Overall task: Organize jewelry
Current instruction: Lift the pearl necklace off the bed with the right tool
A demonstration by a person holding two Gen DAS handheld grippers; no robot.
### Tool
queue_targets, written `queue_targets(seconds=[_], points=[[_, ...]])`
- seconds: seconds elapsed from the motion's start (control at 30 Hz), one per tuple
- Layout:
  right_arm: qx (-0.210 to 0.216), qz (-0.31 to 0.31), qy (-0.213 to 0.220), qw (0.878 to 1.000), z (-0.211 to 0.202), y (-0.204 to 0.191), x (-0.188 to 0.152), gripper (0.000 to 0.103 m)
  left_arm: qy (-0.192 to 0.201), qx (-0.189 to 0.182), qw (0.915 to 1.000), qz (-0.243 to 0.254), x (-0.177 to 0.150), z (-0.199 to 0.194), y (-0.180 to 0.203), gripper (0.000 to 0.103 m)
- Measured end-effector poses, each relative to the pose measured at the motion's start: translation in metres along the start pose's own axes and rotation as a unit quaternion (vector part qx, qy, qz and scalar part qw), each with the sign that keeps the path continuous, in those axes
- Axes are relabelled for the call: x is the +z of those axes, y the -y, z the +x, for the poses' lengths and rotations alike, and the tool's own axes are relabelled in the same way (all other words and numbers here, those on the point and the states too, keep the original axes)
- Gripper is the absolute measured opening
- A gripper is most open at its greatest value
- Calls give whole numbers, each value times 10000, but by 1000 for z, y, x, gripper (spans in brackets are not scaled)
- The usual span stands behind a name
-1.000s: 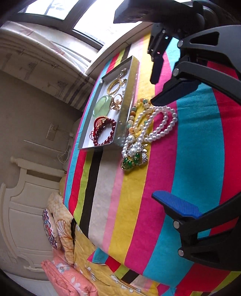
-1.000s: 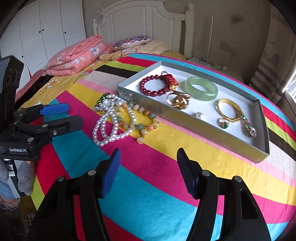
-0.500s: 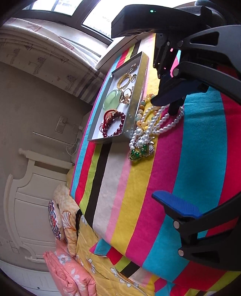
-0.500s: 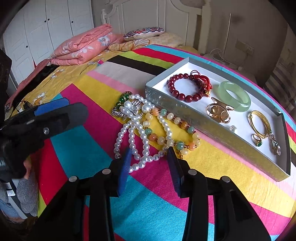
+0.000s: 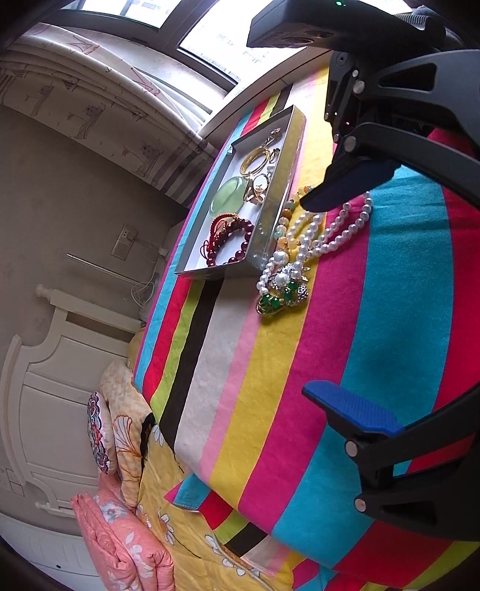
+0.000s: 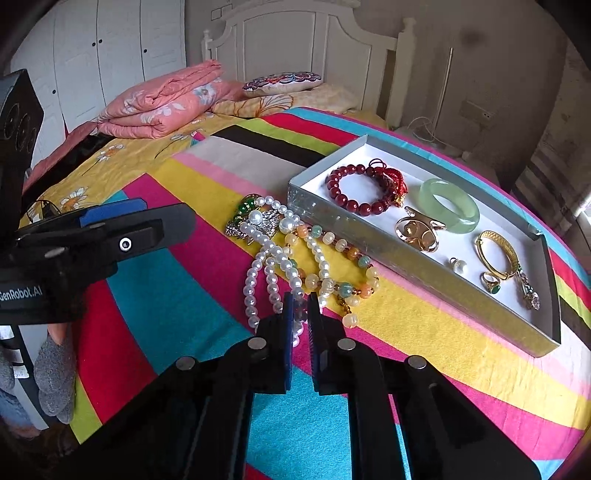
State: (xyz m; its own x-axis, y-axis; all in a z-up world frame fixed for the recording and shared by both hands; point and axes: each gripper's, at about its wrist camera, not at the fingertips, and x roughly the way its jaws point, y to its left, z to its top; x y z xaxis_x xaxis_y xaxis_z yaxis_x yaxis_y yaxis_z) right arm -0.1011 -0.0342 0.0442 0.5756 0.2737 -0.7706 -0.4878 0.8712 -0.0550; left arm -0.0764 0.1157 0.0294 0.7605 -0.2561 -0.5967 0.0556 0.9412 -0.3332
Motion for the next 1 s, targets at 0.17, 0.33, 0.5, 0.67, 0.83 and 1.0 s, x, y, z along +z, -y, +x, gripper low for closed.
queue_targets(seconds=[0.17,0.33,0.5,0.67,0.83,1.0], points=[[55,68,-152,9998,6,2,1,11,59,-7,10000,39,-1,-2,1,91],[93,136,-159,9997,10,3,3,12,82,-35,9999,52,0,-3,1,92],[95,136,-139,9998,10,2,3,12,86,-58,9999,56,-1,-4,1,92],[-47,-38,-99,9999,10,-4,3,10,83,-57,9999,50,-1,-4,1,92],[-338,-76,88,9994,3,-7,1,9,81,-54,9999,49,-1,-4,1,92],[-1052,-503,601,9914,-17,-20,0,9,73,-60,9999,51,0,-3,2,92]])
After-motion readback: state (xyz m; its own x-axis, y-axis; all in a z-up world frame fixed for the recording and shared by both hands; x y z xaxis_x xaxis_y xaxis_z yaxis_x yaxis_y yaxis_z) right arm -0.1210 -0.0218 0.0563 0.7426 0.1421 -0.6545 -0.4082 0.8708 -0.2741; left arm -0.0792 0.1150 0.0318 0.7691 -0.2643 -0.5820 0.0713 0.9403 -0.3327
